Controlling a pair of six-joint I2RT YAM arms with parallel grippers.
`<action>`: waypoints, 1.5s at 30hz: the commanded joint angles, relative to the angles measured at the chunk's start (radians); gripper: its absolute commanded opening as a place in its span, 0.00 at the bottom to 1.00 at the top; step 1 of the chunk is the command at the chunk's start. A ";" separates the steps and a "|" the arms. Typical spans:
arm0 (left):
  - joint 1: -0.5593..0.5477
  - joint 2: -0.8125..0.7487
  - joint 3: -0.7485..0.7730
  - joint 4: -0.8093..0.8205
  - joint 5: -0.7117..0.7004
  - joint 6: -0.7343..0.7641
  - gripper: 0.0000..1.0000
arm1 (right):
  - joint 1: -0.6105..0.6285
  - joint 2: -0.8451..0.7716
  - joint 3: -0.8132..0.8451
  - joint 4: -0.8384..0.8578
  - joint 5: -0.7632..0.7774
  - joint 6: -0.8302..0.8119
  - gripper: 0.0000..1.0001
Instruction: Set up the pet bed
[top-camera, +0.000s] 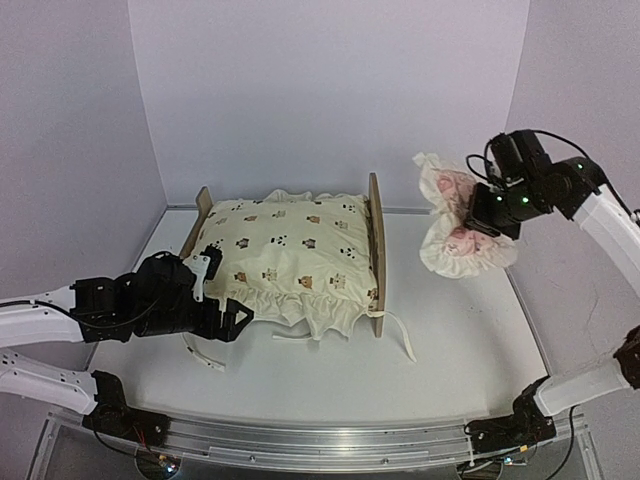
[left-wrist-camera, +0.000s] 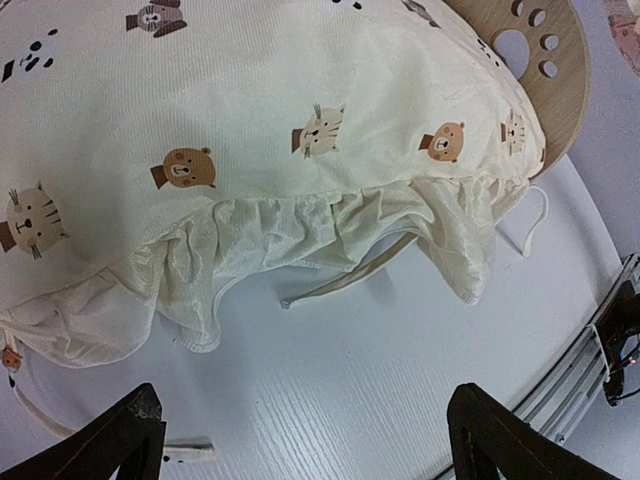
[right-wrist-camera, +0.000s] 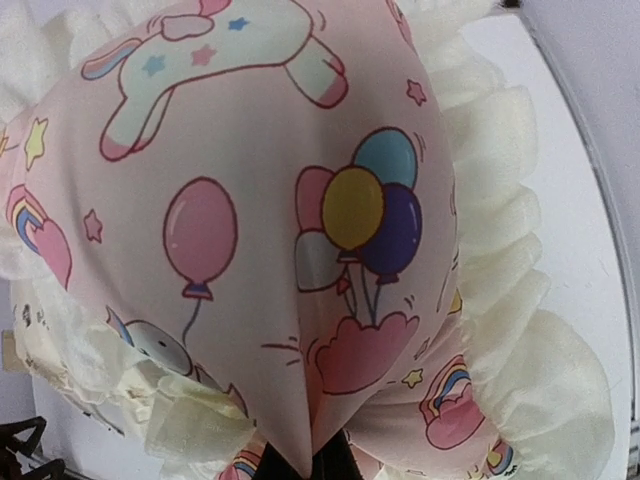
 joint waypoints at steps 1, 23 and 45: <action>-0.002 -0.007 0.066 -0.073 -0.043 -0.057 1.00 | 0.186 0.197 0.243 -0.012 0.099 0.006 0.00; -0.002 -0.112 0.137 -0.360 -0.155 -0.182 1.00 | 0.363 0.887 0.967 -0.004 0.305 0.137 0.00; -0.002 -0.145 0.115 -0.342 -0.171 -0.185 1.00 | 0.314 0.870 0.770 -0.024 0.360 0.258 0.19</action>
